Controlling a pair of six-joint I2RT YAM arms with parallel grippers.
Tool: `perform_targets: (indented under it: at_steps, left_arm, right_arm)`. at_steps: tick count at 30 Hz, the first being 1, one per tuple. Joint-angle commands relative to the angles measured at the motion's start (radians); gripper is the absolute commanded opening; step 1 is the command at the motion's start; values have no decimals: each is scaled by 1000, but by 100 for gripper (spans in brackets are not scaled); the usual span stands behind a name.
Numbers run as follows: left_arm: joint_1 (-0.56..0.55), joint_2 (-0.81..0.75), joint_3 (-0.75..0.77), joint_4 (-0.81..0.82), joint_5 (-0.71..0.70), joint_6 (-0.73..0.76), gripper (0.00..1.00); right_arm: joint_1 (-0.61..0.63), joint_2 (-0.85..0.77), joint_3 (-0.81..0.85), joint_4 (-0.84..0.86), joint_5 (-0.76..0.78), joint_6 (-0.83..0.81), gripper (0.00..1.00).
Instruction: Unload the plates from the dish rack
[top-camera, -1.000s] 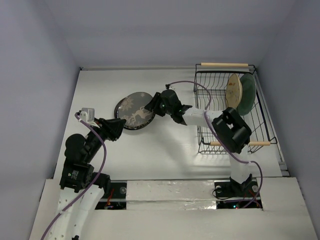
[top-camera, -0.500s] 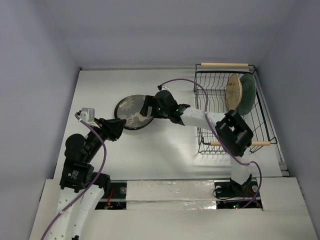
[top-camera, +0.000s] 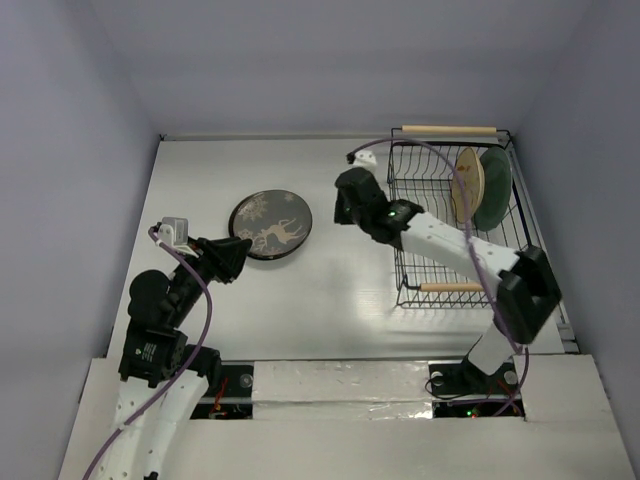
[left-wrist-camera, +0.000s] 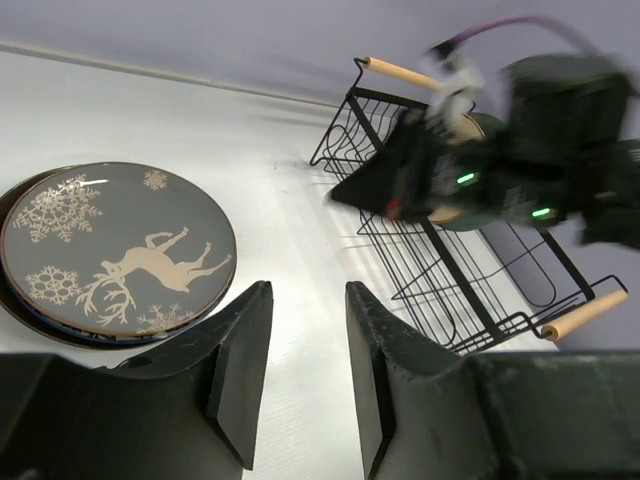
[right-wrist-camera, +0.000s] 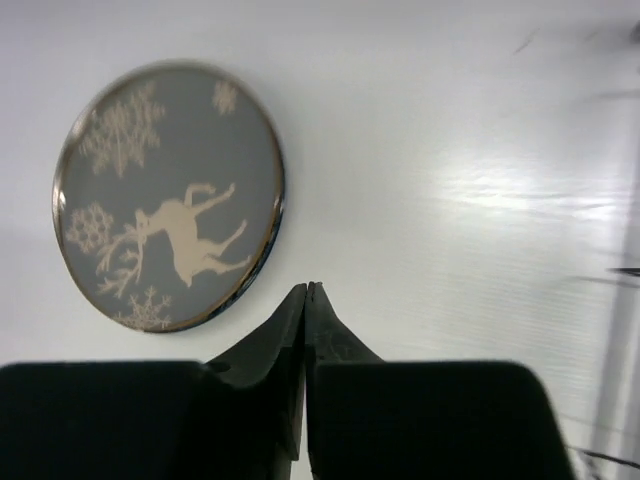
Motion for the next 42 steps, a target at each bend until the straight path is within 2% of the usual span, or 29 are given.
perform_targets:
  at_steps: [1, 4, 6, 7, 8, 9, 11, 12, 14, 17, 27, 33, 42]
  left_arm:
    - [-3, -12, -4, 41, 11, 0, 31]
    - [-3, -19, -4, 42, 11, 0, 26]
    - [-12, -23, -5, 42, 8, -1, 19]
    - [-12, -26, -4, 41, 6, -1, 15]
    - [-12, -26, -5, 41, 3, -3, 5]
    - [-12, -26, -5, 39, -1, -3, 1]
    - [-21, -23, -4, 35, -13, -6, 0]
    - [-21, -23, -2, 33, -18, -6, 0]
    - [-31, -23, -1, 29, -23, -6, 0]
    - [-40, -23, 1, 27, -21, -4, 2]
    - [-58, -19, 5, 24, -17, 0, 10]
    - [-58, -18, 4, 22, -18, 2, 11]
    - [-58, -16, 4, 25, -15, 0, 13]
  right_arm:
    - [-47, -174, 7, -77, 255, -70, 1]
    - [-151, -271, -16, -128, 332, -125, 0]
    - [-218, -315, -39, -162, 370, -151, 0]
    - [-287, -327, -51, -180, 413, -160, 0]
    - [-323, -341, -62, -183, 427, -174, 0]
    - [-357, -360, -74, -186, 436, -180, 1]
    - [-435, -366, -114, -159, 458, -199, 23]
    - [-458, -355, -123, -142, 457, -217, 43]
    - [-530, -335, -125, -142, 458, -237, 54]
    - [-573, -295, -120, -130, 404, -254, 59]
    - [-648, -111, -68, -128, 438, -246, 56]
    - [-648, -28, -3, -168, 490, -260, 41]
    - [-639, -79, 13, -188, 512, -292, 11]
